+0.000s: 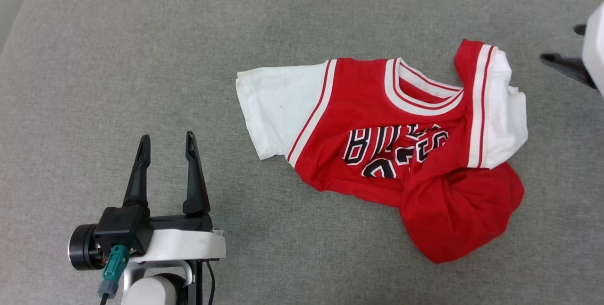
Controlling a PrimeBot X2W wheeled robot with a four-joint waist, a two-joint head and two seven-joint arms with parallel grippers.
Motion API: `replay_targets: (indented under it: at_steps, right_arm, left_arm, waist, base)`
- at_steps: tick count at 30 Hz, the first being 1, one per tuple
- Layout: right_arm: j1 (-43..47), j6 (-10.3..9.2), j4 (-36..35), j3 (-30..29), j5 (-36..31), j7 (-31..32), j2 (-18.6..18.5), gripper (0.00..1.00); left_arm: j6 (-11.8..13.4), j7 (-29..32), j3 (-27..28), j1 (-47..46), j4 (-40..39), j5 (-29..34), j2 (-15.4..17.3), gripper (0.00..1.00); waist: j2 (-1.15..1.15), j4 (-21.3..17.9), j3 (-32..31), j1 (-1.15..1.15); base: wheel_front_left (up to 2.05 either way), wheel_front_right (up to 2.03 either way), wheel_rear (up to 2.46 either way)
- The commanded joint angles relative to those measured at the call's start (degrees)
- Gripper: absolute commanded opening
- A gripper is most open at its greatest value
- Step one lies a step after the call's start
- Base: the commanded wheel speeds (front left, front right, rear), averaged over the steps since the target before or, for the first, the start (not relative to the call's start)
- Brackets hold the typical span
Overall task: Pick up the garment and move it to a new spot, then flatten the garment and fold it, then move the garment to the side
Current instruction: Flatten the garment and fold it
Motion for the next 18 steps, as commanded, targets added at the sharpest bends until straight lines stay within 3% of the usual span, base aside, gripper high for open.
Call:
replay_targets:
  at_steps: [1,5,11,18]
  right_arm:
    - [-0.6,-0.04,0.4,0.1,0.9,1.5,-0.7,1.00]
    - [1.8,-0.04,4.2,-0.5,3.1,4.4,-0.3,1.00]
    - [6.2,-0.04,12.6,-3.3,5.2,1.6,5.3,1.00]
    - [14.8,-0.01,16.5,1.1,3.1,0.9,10.7,1.00]
  left_arm:
    - [-0.2,-0.1,-0.1,-0.6,-0.2,0.4,-0.1,1.00]
    - [-0.2,-0.1,-0.6,-1.7,-0.3,-0.1,0.0,1.00]
    - [0.1,-0.1,-1.0,-3.2,-0.5,-0.4,-0.1,1.00]
    - [0.3,-0.1,-0.9,-4.3,0.1,-0.3,0.0,1.00]
  waist:
    - [0.00,0.4,0.7,0.00]
    - [0.00,1.4,2.7,0.00]
    - [0.00,2.6,5.8,0.00]
    - [0.00,2.7,6.7,0.00]
  base:
    - [0.00,0.00,0.00]
    - [0.00,0.00,0.00]
    - [0.00,0.00,0.00]
    - [0.00,0.00,0.00]
